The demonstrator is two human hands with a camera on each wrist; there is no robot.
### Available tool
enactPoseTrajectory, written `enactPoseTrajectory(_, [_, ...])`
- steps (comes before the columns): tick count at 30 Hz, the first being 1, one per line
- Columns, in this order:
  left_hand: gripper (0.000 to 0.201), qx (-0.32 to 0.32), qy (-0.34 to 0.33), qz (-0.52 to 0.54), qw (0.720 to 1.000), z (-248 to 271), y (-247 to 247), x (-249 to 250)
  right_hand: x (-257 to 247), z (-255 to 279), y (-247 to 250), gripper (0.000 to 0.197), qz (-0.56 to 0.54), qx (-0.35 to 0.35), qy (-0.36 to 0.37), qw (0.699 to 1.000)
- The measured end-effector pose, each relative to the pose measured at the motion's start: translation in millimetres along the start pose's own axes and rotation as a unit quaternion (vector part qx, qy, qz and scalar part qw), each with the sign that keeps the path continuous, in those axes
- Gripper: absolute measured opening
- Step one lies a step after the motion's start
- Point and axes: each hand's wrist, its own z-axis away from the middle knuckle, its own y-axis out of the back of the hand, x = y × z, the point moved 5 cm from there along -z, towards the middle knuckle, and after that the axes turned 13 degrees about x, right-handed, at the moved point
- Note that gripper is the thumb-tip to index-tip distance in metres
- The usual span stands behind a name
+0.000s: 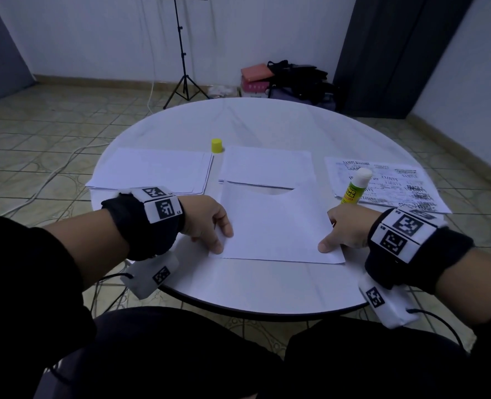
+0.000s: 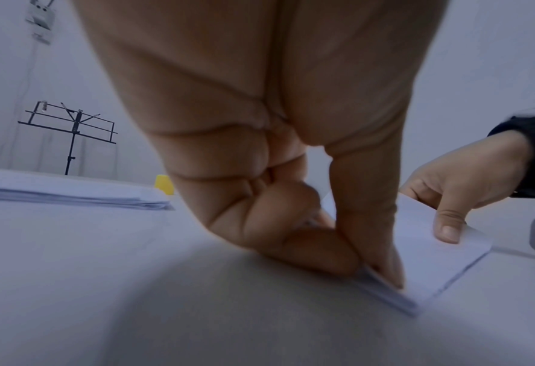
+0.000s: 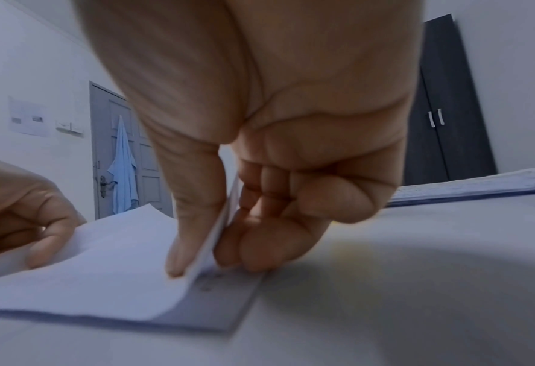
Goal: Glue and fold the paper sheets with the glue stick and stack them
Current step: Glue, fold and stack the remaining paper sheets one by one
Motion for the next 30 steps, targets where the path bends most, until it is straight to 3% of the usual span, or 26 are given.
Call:
enactPoseTrajectory(14, [0.03,-0.002,-0.01,-0.028,1.0,-2.6,-0.9,-1.4,-1.9,0.9,-0.8,0.03,0.012,0.012,-0.005,1.0])
enactPoseTrajectory(19, [0.032,-0.007,-0.013,-0.054,0.998,-5.2,-2.5,-0.8,1.3,7.5,3.2,0.069,0.014,0.052,-0.033,0.998])
enactPoseTrajectory(23, [0.045,-0.021,0.005,-0.062,0.998,-8.1,-3.4,-3.5,3.6,11.0,5.1,0.09,-0.011,0.05,-0.007,0.999])
enactPoseTrajectory(26, [0.054,-0.036,0.03,-0.129,0.991,-4.3,0.6,-3.7,3.8,8.3,2.9,0.072,0.04,0.013,0.036,0.998])
enactPoseTrajectory(30, [0.051,-0.032,-0.012,-0.302,0.953,-2.6,12.5,25.5,-2.5,5.1,4.8,0.065,0.088,-0.001,0.052,0.995])
